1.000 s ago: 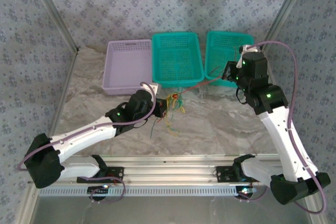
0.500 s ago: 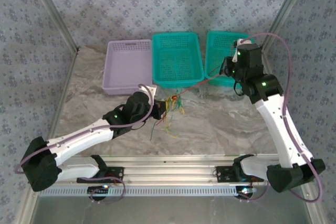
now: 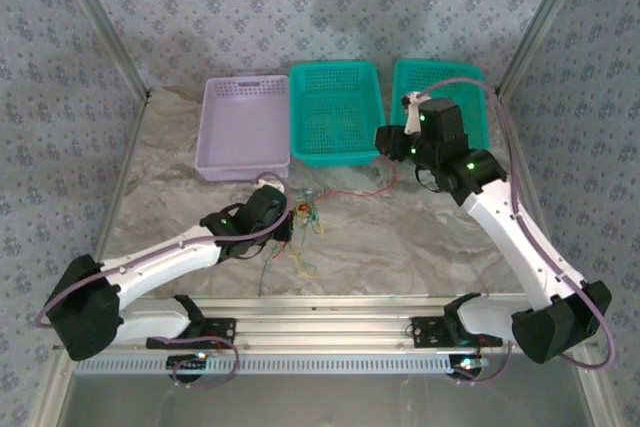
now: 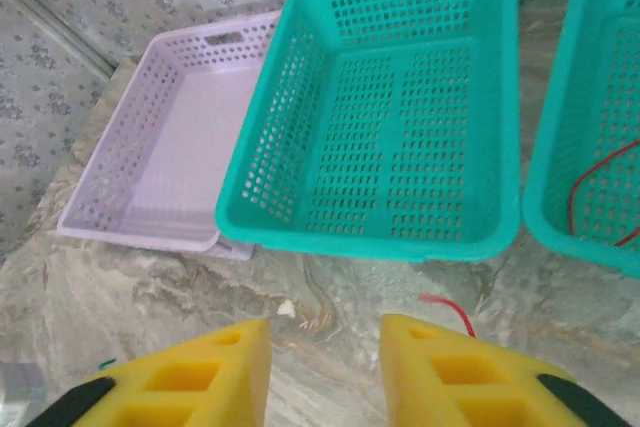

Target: Untangle the cables

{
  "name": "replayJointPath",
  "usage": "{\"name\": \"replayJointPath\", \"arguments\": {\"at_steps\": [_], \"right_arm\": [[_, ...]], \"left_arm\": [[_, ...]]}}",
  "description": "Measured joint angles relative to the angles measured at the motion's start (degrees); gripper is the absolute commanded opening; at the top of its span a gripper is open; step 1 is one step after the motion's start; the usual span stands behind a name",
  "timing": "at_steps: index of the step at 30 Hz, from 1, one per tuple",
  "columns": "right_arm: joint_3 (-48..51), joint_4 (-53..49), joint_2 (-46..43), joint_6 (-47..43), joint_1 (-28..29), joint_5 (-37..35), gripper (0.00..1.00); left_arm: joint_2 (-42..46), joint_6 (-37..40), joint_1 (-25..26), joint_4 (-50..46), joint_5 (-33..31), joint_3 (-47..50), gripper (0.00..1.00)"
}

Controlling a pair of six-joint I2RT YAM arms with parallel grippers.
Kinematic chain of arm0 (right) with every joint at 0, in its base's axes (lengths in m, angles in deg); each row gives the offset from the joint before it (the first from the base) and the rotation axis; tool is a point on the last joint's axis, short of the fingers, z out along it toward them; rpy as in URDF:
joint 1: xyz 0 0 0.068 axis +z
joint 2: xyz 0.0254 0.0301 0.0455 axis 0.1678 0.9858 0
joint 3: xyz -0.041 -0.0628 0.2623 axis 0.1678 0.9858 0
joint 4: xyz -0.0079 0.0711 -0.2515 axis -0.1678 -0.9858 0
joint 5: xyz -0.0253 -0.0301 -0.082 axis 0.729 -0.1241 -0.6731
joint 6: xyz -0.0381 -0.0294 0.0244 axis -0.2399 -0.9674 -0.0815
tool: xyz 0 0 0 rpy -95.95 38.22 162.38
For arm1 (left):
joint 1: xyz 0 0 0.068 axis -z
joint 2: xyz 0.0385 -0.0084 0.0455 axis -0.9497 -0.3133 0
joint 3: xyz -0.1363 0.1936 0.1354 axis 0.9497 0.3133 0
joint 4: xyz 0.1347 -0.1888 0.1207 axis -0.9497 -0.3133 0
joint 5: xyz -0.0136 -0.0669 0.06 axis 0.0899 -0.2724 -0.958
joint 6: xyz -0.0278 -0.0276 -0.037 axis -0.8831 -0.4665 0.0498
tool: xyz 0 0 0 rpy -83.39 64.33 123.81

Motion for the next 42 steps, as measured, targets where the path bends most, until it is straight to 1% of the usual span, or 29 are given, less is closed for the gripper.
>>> {"name": "replayJointPath", "arguments": {"at_steps": [3, 7, 12, 19, 23, 29, 33, 34, 36, 37, 39, 42], "right_arm": [[2.5, 1.5, 0.0, 0.5, 0.4, 1.7, 0.47], [3.8, 3.8, 1.6, 1.3, 2.8, 5.2, 0.47], [3.8, 6.5, 7.0, 2.6, 6.2, 10.5, 0.40], [5.9, 7.5, 12.6, 3.6, 9.1, 13.9, 0.39], [6.2, 7.7, 14.4, 3.7, 9.5, 14.1, 0.39], [6.2, 8.3, 17.9, 3.6, 9.5, 14.4, 0.41], [6.3, 8.2, 20.3, 3.1, 9.5, 14.3, 0.42], [6.4, 8.3, 20.3, 2.9, 9.5, 14.3, 0.39], [6.9, 9.1, 20.0, 2.7, 9.5, 14.6, 0.25], [7.2, 9.7, 19.8, 2.7, 9.5, 14.7, 0.20], [7.6, 9.9, 19.3, 2.5, 9.6, 14.8, 0.16], [8.5, 10.1, 17.7, 2.5, 9.5, 14.6, 0.05]], "left_arm": [[-0.9, 0.5, 1.3, -1.2, -1.9, -0.3, 0.00], [-1.7, 2.2, 3.7, -1.7, -5.3, -1.7, 0.00], [-4.9, 6.0, 6.9, -1.8, -11.3, -6.1, 0.00], [-9.8, 10.3, 7.6, -1.7, -17.9, -10.4, 0.00], [-10.9, 12.3, 9.0, -1.4, -19.7, -11.3, 0.00], [-11.0, 14.3, 12.1, 0.0, -19.8, -11.5, 0.00], [-10.1, 15.0, 12.7, 0.2, -19.5, -11.5, 0.00], [-9.6, 15.1, 12.7, 0.2, -19.5, -11.5, 0.00], [-8.6, 15.1, 12.7, 0.4, -19.3, -11.5, 0.00], [-8.1, 15.1, 12.7, 0.4, -19.3, -11.5, 0.00], [-7.4, 15.1, 12.7, 0.3, -18.9, -11.4, 0.00], [-7.3, 15.1, 12.7, 0.3, -18.9, -11.3, 0.00]]}}
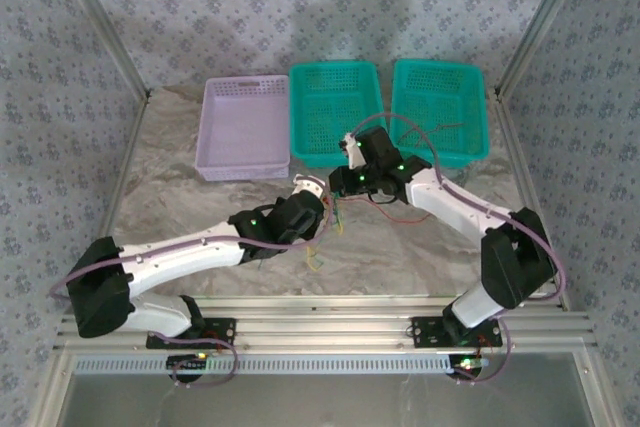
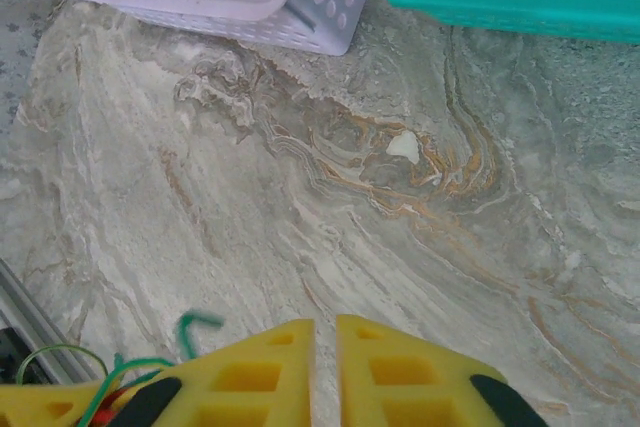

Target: Untangle the cables

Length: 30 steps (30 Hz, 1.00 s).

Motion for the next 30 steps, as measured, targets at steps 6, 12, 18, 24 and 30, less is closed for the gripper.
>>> {"name": "replayJointPath", "arguments": {"at_steps": [6, 12, 18, 24, 30], "right_arm": [[0.7, -0.1, -4.6, 0.3, -0.7, -1.2, 0.00], [1.9, 0.2, -12.1, 0.5, -4.1, -4.8, 0.00], [1.9, 0.5, -14.8, -0.5, -5.5, -3.8, 0.30], [5.0, 0.1, -14.8, -0.6, -4.1, -2.9, 0.43], [8.2, 3.3, -17.8, 0.0, -1.7, 0.8, 0.46]], "left_arm": [[0.0, 0.0, 0.0, 0.0, 0.0, 0.0, 0.00], [0.4, -0.6, 0.0, 0.0, 0.0, 1.0, 0.00], [0.9, -1.6, 0.0, -0.9, 0.2, 1.5, 0.00], [2.0, -4.9, -2.2, -3.9, 2.5, 1.5, 0.00], [2.6, -9.8, -7.7, -5.8, 3.5, 0.8, 0.00]]}}
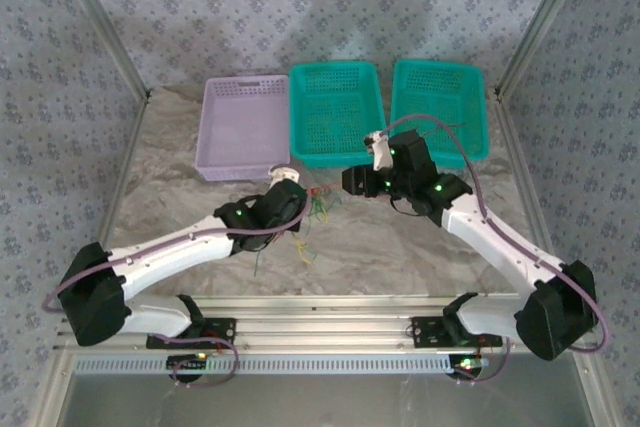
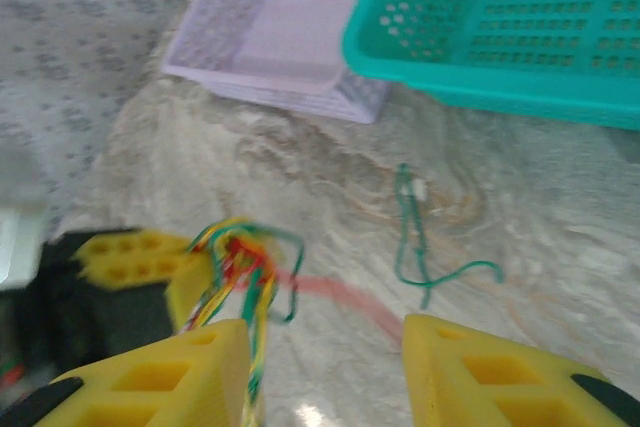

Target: Untangle the cables

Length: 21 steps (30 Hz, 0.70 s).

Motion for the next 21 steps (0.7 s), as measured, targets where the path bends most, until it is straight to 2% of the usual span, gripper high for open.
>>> {"name": "replayJointPath", "arguments": {"at_steps": [8, 13, 21], "right_arm": [[2.7, 3.6, -0.8, 0.2, 7.0, 1.6, 0.44], [6.3, 5.1, -0.5, 0.2, 7.7, -0.6, 0.43], [6.6, 6.1, 0.0, -1.0, 9.6, -4.6, 0.39]], "left_arm": [[-0.5, -3.7, -0.3, 0.4, 2.2, -3.0, 0.00], [-0.5, -5.4, -0.3, 1.0, 3.4, -3.4, 0.00], [-0.4, -7.5, -0.3, 1.0, 3.9, -3.4, 0.00]]}}
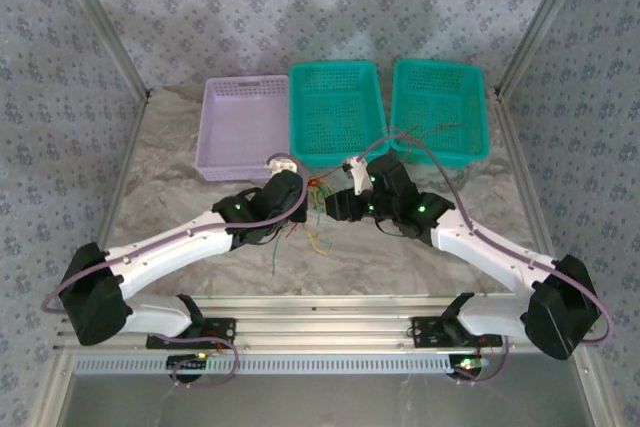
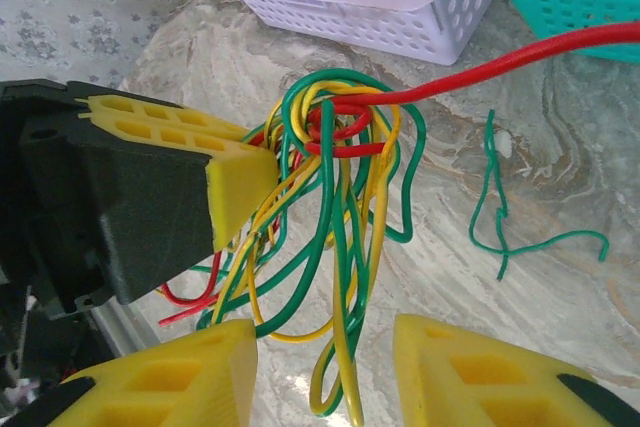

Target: Untangle the cables

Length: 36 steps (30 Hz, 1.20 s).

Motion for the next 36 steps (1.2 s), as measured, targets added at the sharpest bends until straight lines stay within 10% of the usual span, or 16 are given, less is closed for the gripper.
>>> {"name": "replayJointPath", "arguments": {"at_steps": [11, 36], "right_arm": [[1.9, 0.9, -0.1, -0.7, 0.7, -3.6, 0.00], [-0.4, -11.5, -15.1, -1.4, -14.8, -2.8, 0.00]], "left_arm": [[1.1, -0.9, -0.6, 0.0, 0.5, 0.0, 0.00], [6.9, 0.8, -1.4, 9.3, 14.2, 1.5, 0.00]]}}
